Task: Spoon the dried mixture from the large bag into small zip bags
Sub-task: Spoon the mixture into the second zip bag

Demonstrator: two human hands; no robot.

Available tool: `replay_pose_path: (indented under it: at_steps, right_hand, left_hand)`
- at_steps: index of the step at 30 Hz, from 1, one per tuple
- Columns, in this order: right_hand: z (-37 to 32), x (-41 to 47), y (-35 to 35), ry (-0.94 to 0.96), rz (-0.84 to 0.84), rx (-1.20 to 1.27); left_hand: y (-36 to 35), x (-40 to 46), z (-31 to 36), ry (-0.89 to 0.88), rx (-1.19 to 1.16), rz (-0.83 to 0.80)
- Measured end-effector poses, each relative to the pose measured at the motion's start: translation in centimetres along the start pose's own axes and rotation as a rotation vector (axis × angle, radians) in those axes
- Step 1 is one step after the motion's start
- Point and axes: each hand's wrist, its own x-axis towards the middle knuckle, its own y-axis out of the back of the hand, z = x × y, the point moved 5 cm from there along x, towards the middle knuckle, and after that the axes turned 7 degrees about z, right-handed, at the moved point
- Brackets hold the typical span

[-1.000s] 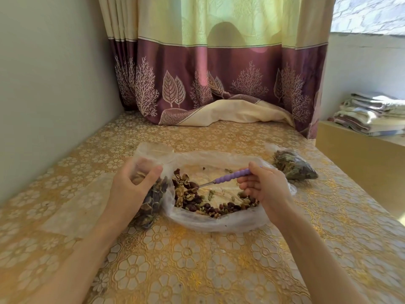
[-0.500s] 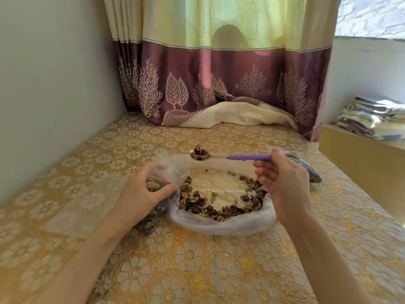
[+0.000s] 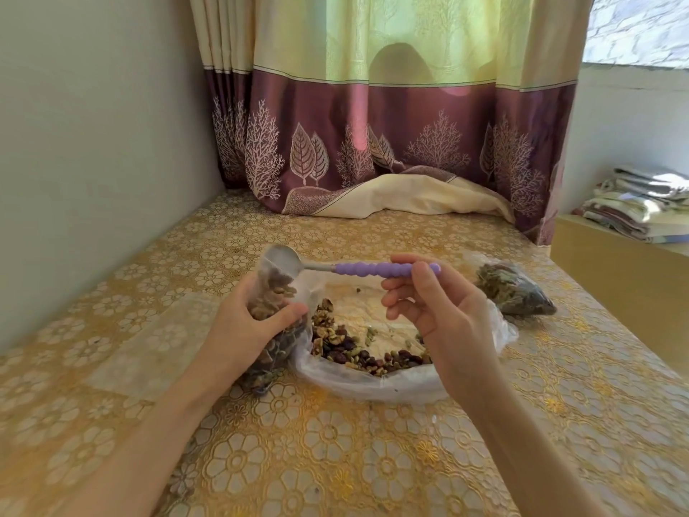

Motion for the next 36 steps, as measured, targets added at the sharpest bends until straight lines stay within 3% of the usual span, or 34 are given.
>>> replay_pose_path:
  at_steps: [7,12,19,26,31,36]
  right_hand:
    - [-0.2,0.1,0.1,0.01,-0.037,0.024]
    - [-0.2,0.7,1.9,0.019,0.195,0.103]
    - [0.1,1.1,4.6,0.118,0.426,-0.21]
    - [-0.9,1.4,5.5,0.302,0.403,-0.475]
    - [-1.0,1.8,6.5,0.302,0.457,-0.574]
    - [-0.4,2.1,6.8,0.235,0.397,-0.635]
  left_hand:
    - [0.2,-0.4,0.5,0.011,-0.081,0.05]
    - [0.3,-0.4,0.3,0.027,-0.128,0.047]
    - [1.3,-0.3,0.1,0.028,-0.21,0.177]
    - [1.7,-0.1,0.1,0.021,-0.257,0.211]
    - [1.7,0.0,0.3,0.004,-0.257,0.213]
    - [1.8,0.1,0.2,-0.002,-0.246,0.224]
